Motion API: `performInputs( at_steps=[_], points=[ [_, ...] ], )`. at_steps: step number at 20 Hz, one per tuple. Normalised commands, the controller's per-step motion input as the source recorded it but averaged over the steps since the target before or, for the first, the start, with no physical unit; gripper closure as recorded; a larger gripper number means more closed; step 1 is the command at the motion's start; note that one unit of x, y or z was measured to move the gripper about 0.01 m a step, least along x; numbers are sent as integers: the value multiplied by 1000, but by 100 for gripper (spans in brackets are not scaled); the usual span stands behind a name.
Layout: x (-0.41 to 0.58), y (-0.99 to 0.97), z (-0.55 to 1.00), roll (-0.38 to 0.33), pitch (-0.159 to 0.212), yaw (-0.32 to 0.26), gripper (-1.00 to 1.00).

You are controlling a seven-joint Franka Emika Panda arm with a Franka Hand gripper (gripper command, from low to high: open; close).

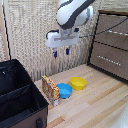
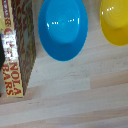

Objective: Locate and clasp the grip of the topmost drawer. Steadily and circumspectly yank the drawer open. Discover and seize the nutrition bar using your clamp. Deposit the nutrition bar in the accessible drawer. Unclench the nutrition bar.

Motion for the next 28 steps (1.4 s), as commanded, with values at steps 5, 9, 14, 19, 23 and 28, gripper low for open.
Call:
performInputs(
  at_steps=[5, 9, 14, 19, 23, 28],
  points=[
    [46, 9, 288, -212, 54, 71, -100],
    [82, 0, 517, -217, 46, 91, -100],
    [115, -15, 489, -224, 35, 79, -100],
    [85, -119, 276, -280, 2, 78, -100],
    [48, -131, 183, -306, 0, 85, -100],
    [98, -85, 133, -329, 0, 83, -100]
  ],
)
